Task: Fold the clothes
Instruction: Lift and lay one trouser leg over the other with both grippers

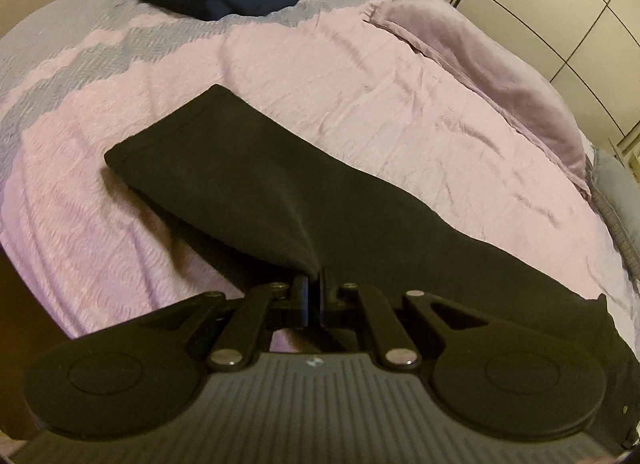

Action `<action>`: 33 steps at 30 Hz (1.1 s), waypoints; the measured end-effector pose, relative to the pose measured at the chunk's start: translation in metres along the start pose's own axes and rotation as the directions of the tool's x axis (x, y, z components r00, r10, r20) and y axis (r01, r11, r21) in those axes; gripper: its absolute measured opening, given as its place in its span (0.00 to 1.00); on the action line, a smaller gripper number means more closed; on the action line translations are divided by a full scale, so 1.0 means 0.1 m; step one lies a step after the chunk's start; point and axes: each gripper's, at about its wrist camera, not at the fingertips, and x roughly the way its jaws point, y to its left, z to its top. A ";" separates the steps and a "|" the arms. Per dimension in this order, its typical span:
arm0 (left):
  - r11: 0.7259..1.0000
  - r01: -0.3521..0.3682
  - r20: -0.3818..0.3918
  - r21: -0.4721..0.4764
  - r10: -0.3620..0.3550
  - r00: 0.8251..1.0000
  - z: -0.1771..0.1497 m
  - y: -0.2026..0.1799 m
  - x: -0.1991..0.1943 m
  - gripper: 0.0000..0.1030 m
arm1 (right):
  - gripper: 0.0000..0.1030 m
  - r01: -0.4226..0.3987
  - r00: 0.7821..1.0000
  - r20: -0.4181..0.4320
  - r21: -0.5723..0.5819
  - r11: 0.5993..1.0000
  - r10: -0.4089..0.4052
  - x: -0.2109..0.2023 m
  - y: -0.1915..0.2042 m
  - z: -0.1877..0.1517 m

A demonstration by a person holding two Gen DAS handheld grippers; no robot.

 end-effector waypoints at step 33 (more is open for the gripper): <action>0.995 -0.012 -0.018 -0.097 0.010 1.000 -0.15 0.24 0.05 0.13 | 0.51 0.247 0.969 0.023 -0.108 0.963 -0.246 0.16 0.19 -0.01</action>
